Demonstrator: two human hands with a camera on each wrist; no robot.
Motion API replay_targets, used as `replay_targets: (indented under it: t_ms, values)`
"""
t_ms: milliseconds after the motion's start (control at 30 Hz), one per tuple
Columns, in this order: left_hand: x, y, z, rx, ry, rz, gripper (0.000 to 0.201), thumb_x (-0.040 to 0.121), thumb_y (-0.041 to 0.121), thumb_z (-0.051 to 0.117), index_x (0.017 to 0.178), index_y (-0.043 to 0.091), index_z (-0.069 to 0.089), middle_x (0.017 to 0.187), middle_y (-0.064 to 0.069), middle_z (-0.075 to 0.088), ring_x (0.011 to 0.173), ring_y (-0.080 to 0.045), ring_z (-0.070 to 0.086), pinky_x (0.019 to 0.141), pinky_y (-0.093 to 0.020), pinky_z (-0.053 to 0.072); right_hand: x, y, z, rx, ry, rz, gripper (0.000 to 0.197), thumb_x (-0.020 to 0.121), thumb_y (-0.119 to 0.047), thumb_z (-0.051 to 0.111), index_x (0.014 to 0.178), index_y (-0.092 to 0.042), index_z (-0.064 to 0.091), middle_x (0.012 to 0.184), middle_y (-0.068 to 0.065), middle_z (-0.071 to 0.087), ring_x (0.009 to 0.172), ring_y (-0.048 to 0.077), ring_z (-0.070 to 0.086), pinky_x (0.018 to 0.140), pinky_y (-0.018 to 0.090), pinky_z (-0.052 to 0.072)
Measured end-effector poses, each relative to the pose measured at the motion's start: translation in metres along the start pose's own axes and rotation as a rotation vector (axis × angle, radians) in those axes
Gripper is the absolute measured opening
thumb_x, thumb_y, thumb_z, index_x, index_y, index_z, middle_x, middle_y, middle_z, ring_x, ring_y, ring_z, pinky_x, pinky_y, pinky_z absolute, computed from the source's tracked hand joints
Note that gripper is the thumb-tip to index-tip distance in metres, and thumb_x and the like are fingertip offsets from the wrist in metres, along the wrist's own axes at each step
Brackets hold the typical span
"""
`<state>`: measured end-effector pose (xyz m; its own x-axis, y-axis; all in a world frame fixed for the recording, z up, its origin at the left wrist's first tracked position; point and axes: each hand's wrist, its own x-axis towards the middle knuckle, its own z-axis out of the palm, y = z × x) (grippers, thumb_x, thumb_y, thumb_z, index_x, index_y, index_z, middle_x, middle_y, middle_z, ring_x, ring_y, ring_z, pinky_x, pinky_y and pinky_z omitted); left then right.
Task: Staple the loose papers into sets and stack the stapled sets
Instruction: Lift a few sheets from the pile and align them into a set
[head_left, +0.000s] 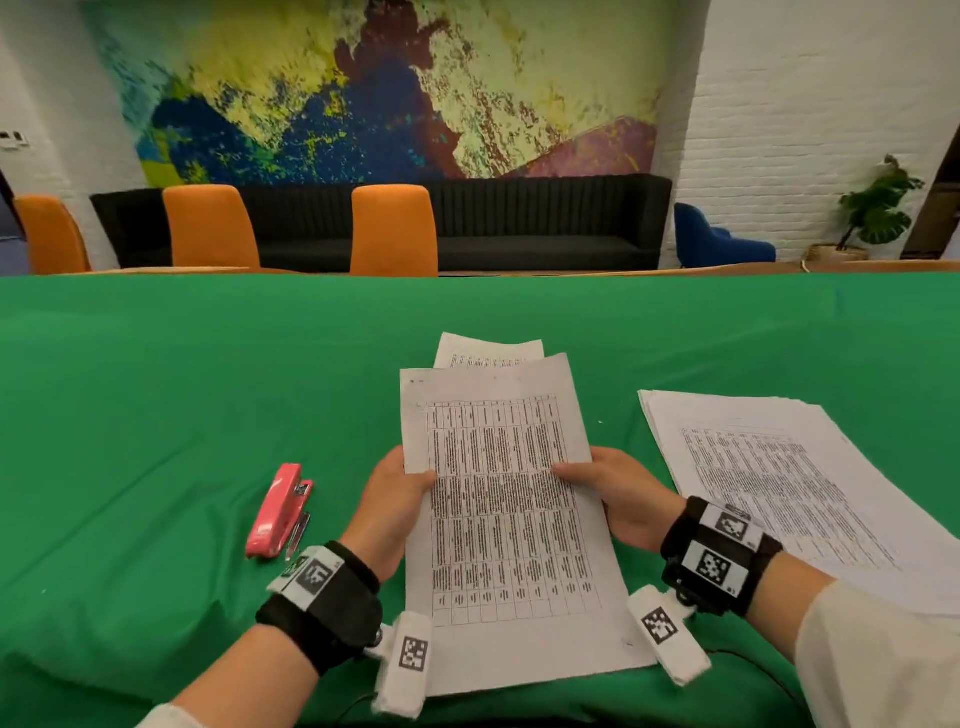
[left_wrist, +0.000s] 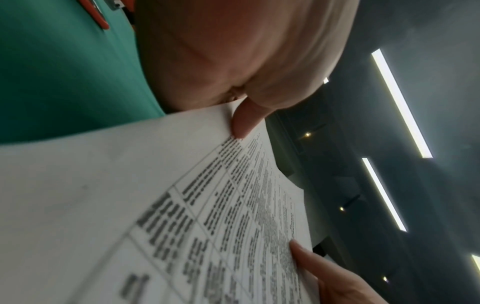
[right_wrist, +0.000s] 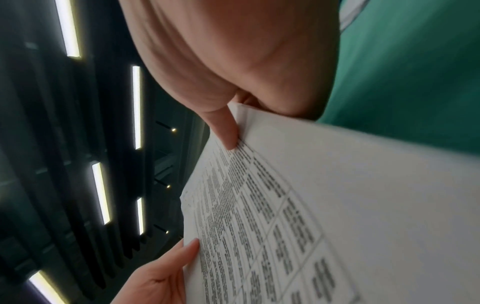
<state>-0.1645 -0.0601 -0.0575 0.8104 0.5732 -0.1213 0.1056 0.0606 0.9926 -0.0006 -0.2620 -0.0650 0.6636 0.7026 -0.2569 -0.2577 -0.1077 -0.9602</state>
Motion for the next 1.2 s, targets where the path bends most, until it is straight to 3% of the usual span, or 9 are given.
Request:
replay_targets:
  t_ms: [233,333,433,567,667,767,967,1133,1200]
  values:
    - [0.002,-0.002,-0.006,0.134,-0.006,0.019,0.027,0.106,0.004,0.05,0.119,0.021,0.066,0.113,0.003,0.077,0.097,-0.015,0.076,0.08,-0.034,0.059,-0.001,0.005,-0.005,0.065,-0.027,0.059,0.028,0.104,-0.008,0.056,0.13,0.0,0.06,0.12,0.02,0.075,0.105,0.036,0.074,0.09,0.052,0.061]
    - [0.008,0.009,-0.032,0.28,0.039,0.063,0.022,0.102,0.002,0.057,0.118,0.016,0.066,0.103,-0.005,0.079,0.09,-0.019,0.078,0.079,-0.043,0.064,-0.001,0.006,-0.009,0.072,-0.026,0.076,0.031,0.102,-0.009,0.058,0.132,0.001,0.059,0.121,0.021,0.074,0.104,0.036,0.074,0.089,0.051,0.062]
    - [0.017,0.025,-0.07,0.629,0.204,0.21,0.019,0.095,0.012,0.071,0.11,0.025,0.071,0.085,0.002,0.078,0.082,-0.021,0.076,0.075,-0.044,0.064,-0.002,0.008,-0.012,0.084,-0.041,0.071,0.032,0.101,-0.01,0.059,0.131,0.002,0.059,0.122,0.021,0.073,0.106,0.036,0.074,0.091,0.051,0.061]
    - [0.022,0.046,-0.129,1.115,0.381,0.219,0.036,0.09,0.043,0.078,0.12,0.027,0.069,0.102,0.01,0.072,0.092,-0.016,0.068,0.088,-0.038,0.056,-0.001,0.01,-0.014,0.069,-0.058,0.036,0.036,0.098,-0.011,0.061,0.131,0.003,0.059,0.123,0.023,0.072,0.107,0.038,0.072,0.098,0.055,0.057]
    - [0.023,0.051,-0.157,1.466,0.194,-0.127,0.048,0.086,0.061,0.074,0.11,0.02,0.073,0.108,-0.001,0.076,0.085,-0.017,0.066,0.076,-0.031,0.055,-0.001,0.013,-0.015,0.062,-0.055,0.007,0.035,0.098,-0.011,0.061,0.13,0.003,0.06,0.122,0.023,0.073,0.105,0.038,0.072,0.1,0.056,0.056]
    - [0.017,0.044,-0.155,1.499,-0.013,-0.312,0.027,0.094,0.044,0.072,0.098,0.017,0.077,0.091,-0.001,0.078,0.066,-0.012,0.063,0.051,-0.017,0.046,-0.001,0.016,-0.017,0.063,-0.043,-0.01,0.034,0.099,-0.011,0.061,0.129,0.004,0.06,0.121,0.024,0.073,0.105,0.038,0.072,0.1,0.057,0.055]
    - [0.032,0.045,-0.142,1.468,-0.088,-0.158,0.015,0.082,0.025,0.08,0.093,0.02,0.072,0.083,0.001,0.078,0.065,-0.013,0.069,0.057,-0.024,0.054,-0.002,0.017,-0.018,0.062,-0.033,-0.023,0.047,0.089,-0.018,0.067,0.131,0.003,0.059,0.123,0.024,0.072,0.117,0.046,0.067,0.1,0.058,0.055]
    - [0.043,0.051,-0.125,1.209,-0.344,-0.097,0.046,0.071,0.012,0.092,0.106,0.025,0.064,0.096,-0.003,0.077,0.063,-0.011,0.066,0.058,-0.026,0.052,-0.002,0.018,-0.018,0.064,-0.036,-0.024,0.05,0.085,-0.019,0.068,0.129,0.002,0.06,0.12,0.023,0.073,0.109,0.041,0.07,0.097,0.056,0.057]
    - [0.046,0.062,-0.124,1.106,-0.335,-0.045,0.058,0.069,0.014,0.095,0.115,0.032,0.066,0.1,-0.005,0.076,0.07,-0.013,0.067,0.063,-0.029,0.053,-0.001,0.018,-0.019,0.063,-0.035,-0.028,0.049,0.085,-0.019,0.068,0.129,0.001,0.06,0.12,0.023,0.073,0.108,0.041,0.071,0.097,0.056,0.057]
